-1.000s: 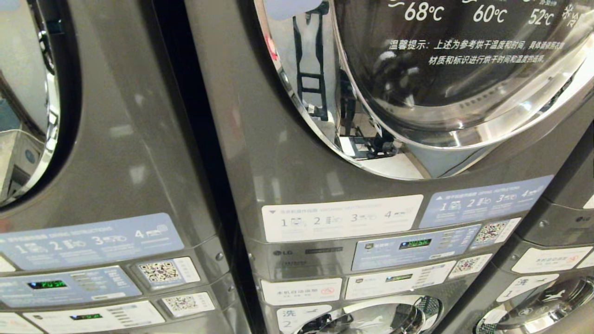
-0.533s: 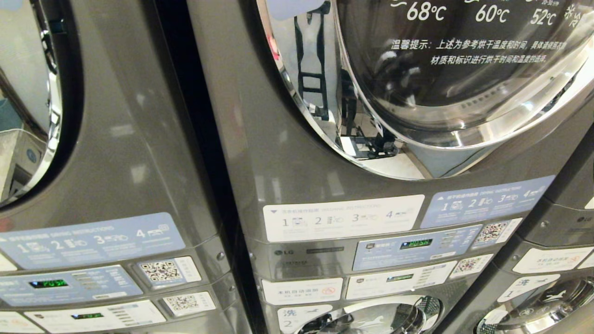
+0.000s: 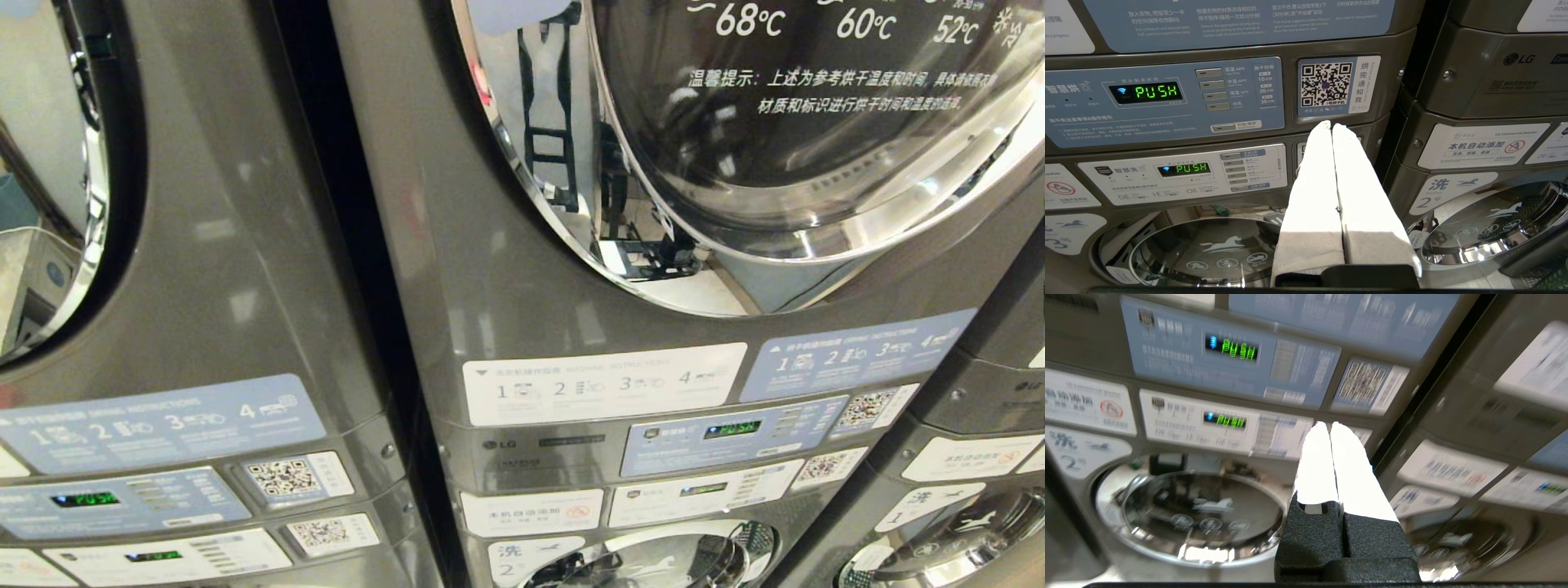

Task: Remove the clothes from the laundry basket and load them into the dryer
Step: Open the dryer

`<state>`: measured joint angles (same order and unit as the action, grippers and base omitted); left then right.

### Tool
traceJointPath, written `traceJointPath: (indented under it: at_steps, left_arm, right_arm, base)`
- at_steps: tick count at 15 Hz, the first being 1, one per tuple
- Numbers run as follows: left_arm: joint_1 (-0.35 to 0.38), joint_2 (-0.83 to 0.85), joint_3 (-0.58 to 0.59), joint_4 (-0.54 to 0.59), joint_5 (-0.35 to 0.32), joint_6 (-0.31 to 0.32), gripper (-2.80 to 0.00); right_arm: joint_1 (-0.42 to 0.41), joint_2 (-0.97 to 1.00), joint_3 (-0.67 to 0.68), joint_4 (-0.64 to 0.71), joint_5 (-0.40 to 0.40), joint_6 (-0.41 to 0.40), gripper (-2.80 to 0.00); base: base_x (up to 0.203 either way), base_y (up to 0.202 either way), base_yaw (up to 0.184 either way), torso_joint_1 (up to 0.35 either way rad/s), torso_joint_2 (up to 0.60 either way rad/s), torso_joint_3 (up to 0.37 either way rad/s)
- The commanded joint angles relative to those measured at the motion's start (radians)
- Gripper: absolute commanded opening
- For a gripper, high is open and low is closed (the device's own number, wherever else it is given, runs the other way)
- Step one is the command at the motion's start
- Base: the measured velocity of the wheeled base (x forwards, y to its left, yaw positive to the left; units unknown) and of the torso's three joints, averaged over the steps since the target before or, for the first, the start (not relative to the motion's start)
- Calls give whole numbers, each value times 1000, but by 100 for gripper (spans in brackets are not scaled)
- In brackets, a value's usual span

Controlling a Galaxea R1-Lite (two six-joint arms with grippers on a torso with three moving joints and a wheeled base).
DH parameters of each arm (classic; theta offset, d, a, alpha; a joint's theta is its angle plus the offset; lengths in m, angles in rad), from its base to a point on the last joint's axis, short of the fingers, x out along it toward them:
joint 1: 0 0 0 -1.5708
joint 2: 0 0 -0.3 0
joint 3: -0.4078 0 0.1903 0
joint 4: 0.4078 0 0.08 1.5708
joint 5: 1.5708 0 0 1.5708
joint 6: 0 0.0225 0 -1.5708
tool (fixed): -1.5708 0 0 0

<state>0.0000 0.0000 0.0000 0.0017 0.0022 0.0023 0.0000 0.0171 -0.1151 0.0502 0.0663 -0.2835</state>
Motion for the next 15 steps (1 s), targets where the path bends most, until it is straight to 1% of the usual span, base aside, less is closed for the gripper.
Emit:
traceJointPath:
  at_steps: [1, 2, 3, 4, 5, 7, 8, 9, 10, 12, 13, 14, 15]
  left_arm:
    - [0, 0, 2, 0, 1, 0, -280]
    - [0, 0, 2, 0, 1, 0, -280]
    - [0, 0, 2, 0, 1, -1, -280]
    - [0, 0, 2, 0, -1, -1, -280]
    - [0, 0, 2, 0, 1, 1, -280]
    - [0, 0, 2, 0, 1, 1, -280]
    - [0, 0, 2, 0, 1, 0, -280]
    - [0, 0, 2, 0, 1, 1, -280]
    - [0, 1, 2, 0, 1, 1, -280]
    - [0, 0, 2, 0, 0, 1, -280]
    - [0, 0, 2, 0, 1, 1, -280]
    - [0, 0, 2, 0, 1, 1, -280]
    - [0, 0, 2, 0, 1, 1, -280]
  right_arm:
    - [0, 86, -189, 57, 3, -8, -280]
    - [1, 178, -349, 104, 11, -5, -280]
    - [3, 304, -487, 139, 37, 7, -280]
    - [4, 437, -618, 166, 82, 26, -280]
    - [5, 567, -744, 189, 147, 52, -280]
    - [9, 801, -951, 222, 314, 124, -280]
    - [16, 903, -1041, 234, 398, 171, -280]
    - [40, 991, -1138, 244, 469, 233, -280]
    - [95, 1053, -1227, 251, 513, 306, -280]
    - [269, 1149, -1362, 260, 562, 446, -280]
    - [318, 1177, -1395, 263, 579, 489, 0]
    - [352, 1187, -1407, 265, 592, 517, 0]
    - [378, 1191, -1410, 265, 597, 527, 0]
  base:
    - [0, 0, 0, 0, 0, 0]
    - [0, 0, 0, 0, 0, 0]
    - [0, 0, 0, 0, 0, 0]
    - [0, 0, 0, 0, 0, 0]
    - [0, 0, 0, 0, 0, 0]
    - [0, 0, 0, 0, 0, 0]
    - [0, 0, 0, 0, 0, 0]
    - [0, 0, 0, 0, 0, 0]
    - [0, 0, 0, 0, 0, 0]
    - [0, 0, 0, 0, 0, 0]
    - [0, 0, 0, 0, 0, 0]
    - [0, 0, 0, 0, 0, 0]
    - [0, 0, 0, 0, 0, 0]
